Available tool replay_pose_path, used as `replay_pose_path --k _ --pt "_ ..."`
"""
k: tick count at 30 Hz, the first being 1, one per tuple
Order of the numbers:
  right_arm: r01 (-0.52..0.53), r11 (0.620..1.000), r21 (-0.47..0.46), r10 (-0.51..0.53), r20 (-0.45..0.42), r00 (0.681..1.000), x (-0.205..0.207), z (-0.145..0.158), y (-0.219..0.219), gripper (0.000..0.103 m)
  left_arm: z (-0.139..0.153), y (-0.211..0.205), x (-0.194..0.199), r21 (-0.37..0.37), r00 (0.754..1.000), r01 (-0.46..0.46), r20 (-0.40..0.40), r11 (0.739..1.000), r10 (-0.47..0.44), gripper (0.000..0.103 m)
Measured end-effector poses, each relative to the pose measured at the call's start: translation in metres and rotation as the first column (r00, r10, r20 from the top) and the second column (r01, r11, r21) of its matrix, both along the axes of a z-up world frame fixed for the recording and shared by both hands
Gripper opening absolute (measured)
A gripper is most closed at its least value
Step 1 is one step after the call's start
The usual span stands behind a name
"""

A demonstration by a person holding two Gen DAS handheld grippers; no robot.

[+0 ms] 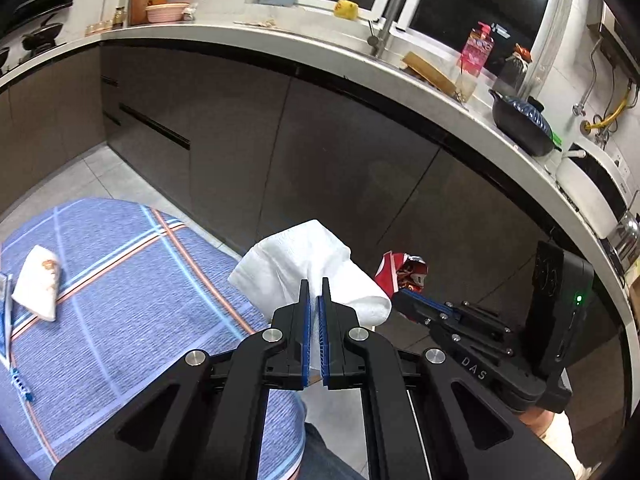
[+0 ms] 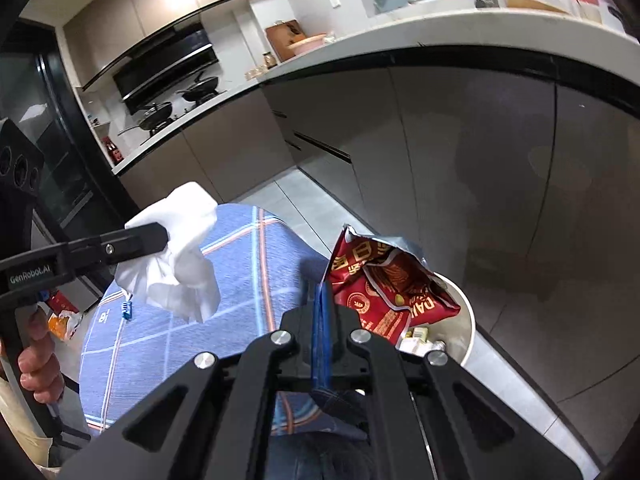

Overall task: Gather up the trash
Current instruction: 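Carry the chip bag and tissue over the white bin with both tools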

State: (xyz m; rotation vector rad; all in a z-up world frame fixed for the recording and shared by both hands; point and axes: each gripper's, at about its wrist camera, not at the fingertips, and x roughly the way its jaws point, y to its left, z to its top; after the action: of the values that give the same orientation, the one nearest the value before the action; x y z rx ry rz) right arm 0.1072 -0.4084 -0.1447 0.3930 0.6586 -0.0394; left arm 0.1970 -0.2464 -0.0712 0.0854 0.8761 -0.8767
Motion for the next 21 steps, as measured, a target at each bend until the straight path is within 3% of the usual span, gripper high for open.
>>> replay_pose_path --k 13,21 --pt "0.027 0.997 0.067 -0.019 -0.109 0.994 0.019 -0.062 -0.034 0.004 -0.063 -0.07 0.028 0.089 0.996 0.043 -0.081 0.995 -0.036 0.003" --pt "0.023 0.996 0.084 -0.008 -0.173 0.985 0.038 -0.094 -0.045 0.004 -0.109 -0.092 0.04 0.147 0.989 0.048 -0.143 0.988 -0.027 0.004"
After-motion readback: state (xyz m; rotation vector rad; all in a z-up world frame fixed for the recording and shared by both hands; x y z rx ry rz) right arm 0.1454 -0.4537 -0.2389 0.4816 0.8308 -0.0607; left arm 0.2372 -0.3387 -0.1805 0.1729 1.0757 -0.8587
